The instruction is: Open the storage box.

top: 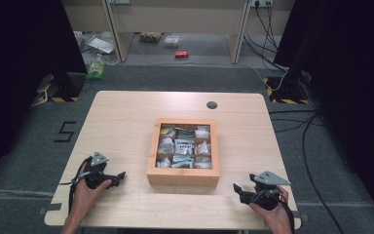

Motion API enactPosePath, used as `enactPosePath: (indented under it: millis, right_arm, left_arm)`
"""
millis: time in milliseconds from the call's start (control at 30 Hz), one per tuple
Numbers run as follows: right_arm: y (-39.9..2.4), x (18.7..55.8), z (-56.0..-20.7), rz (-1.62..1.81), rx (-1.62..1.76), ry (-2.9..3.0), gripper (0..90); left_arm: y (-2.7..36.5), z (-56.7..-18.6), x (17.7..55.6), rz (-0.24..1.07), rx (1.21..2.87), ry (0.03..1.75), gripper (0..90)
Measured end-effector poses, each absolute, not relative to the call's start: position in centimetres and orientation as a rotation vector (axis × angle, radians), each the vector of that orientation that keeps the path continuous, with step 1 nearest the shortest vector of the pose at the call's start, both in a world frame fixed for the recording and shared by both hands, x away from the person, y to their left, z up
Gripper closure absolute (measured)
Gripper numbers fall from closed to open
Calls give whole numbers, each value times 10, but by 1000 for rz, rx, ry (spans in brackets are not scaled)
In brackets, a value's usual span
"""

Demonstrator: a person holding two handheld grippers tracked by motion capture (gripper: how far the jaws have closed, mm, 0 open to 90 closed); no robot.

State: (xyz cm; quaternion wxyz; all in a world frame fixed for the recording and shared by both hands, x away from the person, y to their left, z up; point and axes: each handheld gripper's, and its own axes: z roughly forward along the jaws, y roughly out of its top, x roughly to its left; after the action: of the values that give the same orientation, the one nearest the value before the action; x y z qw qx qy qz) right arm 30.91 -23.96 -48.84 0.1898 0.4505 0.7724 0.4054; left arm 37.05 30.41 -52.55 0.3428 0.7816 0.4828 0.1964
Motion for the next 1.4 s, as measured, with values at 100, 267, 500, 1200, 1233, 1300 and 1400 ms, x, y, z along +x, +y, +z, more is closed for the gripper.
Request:
enactPosePath:
  millis: [100, 267, 500, 1200, 1233, 1300, 1400]
  right_arm:
    - [-236, 309, -488, 1151, 1259, 2181, 258]
    - [-225, 307, -486, 1169, 1216, 2205, 289]
    - [-216, 305, -484, 1177, 1167, 2225, 338]
    - [-193, 302, -478, 1266, 1111, 2223, 466]
    - [-192, 303, -478, 1265, 1101, 2223, 471]
    - [-189, 302, -478, 1269, 1089, 2222, 482]
    - [-187, 303, -478, 1271, 1075, 2221, 500]
  left_arm:
    - [304, -525, 371, 511, 2032, 1255, 0]
    - [304, -525, 371, 511, 2032, 1255, 0]
    - [304, -525, 371, 511, 2032, 1255, 0]
    - [304, -525, 371, 511, 2031, 1255, 0]
    - [304, -525, 371, 511, 2032, 1255, 0]
    - [304, -526, 370, 511, 2031, 1255, 0]
    - [304, -525, 371, 511, 2031, 1255, 0]
